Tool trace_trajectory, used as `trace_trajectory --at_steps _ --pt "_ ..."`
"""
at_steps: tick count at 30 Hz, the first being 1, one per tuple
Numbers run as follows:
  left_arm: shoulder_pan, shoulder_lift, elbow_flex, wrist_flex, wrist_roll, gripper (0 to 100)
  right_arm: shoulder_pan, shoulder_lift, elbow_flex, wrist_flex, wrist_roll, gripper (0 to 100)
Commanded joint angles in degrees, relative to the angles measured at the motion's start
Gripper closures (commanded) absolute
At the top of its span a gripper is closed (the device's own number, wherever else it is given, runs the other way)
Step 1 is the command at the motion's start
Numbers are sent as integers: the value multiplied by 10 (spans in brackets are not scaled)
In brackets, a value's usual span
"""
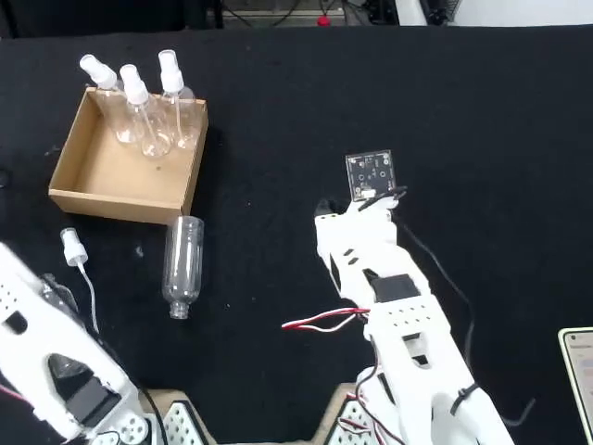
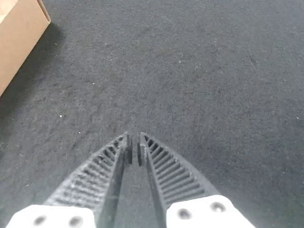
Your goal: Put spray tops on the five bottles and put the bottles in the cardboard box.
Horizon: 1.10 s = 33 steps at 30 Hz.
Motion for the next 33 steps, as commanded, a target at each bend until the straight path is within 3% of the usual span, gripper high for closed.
trace_trajectory --at_steps 1,6,11,15,21,28,33 --pt "-44 -50 -6 8 -25 943 7 1 -3 -11 -2 966" --pt "-77 -80 70 9 -25 771 7 1 -3 -11 -2 966" --pt "-80 -199 275 9 -43 840 7 1 -3 -11 -2 966" --pt "-82 -313 407 2 -68 805 7 1 -3 -11 -2 966" --pt "-107 -400 408 -104 -66 725 7 1 -3 -11 -2 966" --pt "-95 -325 406 -259 -39 723 7 1 -3 -11 -2 966" --pt "-69 -281 406 -303 -39 723 7 1 -3 -11 -2 966"
